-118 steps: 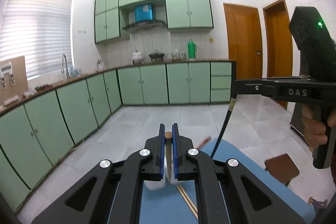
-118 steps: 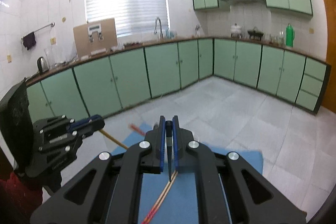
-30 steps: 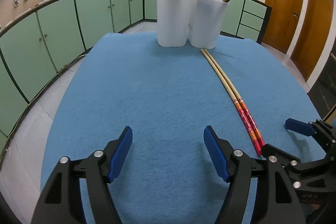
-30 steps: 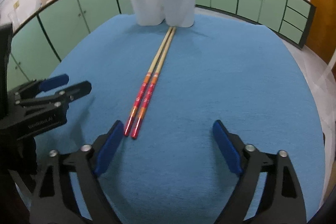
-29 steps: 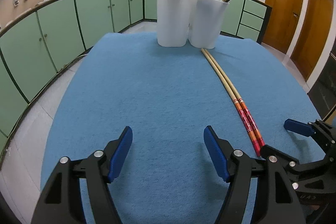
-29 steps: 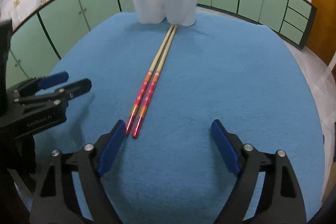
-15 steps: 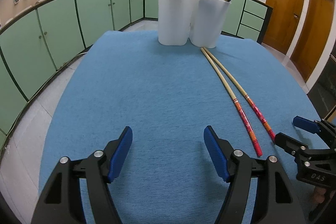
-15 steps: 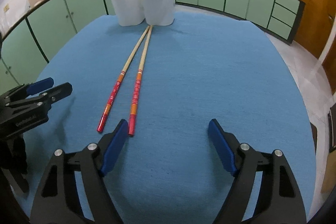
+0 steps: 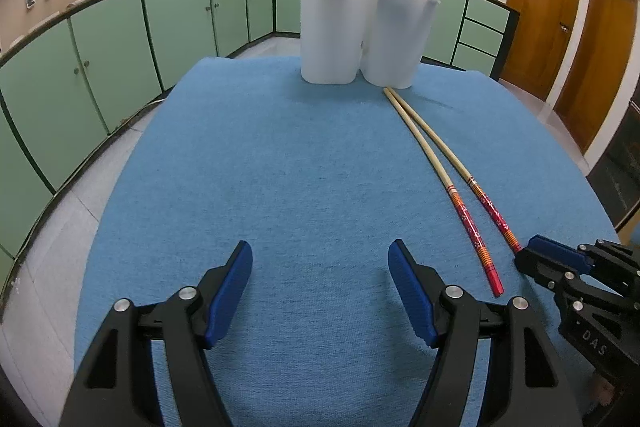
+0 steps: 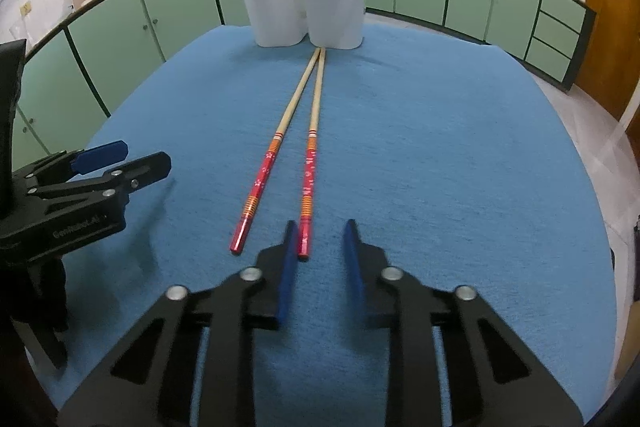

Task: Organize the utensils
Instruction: 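Grasp a red chopstick with the right gripper while the left gripper grasps the other red chopstick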

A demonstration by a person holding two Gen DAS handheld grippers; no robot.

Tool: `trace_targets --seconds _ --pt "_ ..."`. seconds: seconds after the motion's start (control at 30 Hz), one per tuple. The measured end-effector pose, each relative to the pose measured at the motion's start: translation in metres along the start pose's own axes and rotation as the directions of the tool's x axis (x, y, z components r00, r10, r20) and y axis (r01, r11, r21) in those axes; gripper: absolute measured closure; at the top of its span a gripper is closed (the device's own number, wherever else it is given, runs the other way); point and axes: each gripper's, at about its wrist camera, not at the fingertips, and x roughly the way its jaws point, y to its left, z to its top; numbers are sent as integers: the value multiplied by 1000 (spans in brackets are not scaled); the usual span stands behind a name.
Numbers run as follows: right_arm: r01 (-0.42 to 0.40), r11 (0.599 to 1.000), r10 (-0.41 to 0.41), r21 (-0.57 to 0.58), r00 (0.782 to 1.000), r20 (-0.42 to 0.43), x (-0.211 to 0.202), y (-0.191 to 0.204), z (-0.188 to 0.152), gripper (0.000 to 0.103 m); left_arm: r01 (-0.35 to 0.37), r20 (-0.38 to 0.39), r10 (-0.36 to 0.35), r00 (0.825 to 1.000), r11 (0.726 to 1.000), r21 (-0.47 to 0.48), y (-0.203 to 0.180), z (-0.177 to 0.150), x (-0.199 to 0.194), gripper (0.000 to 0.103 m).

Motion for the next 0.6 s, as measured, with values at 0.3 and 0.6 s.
trace_targets --seconds 0.3,0.6 --pt "8 1000 -8 2 1000 -2 -3 -2 -1 98 3 6 -3 1000 1000 21 -14 0 -4 34" --pt "83 990 -85 113 996 15 -13 -49 -5 98 91 -19 -91 996 996 -1 -47 -2 0 34"
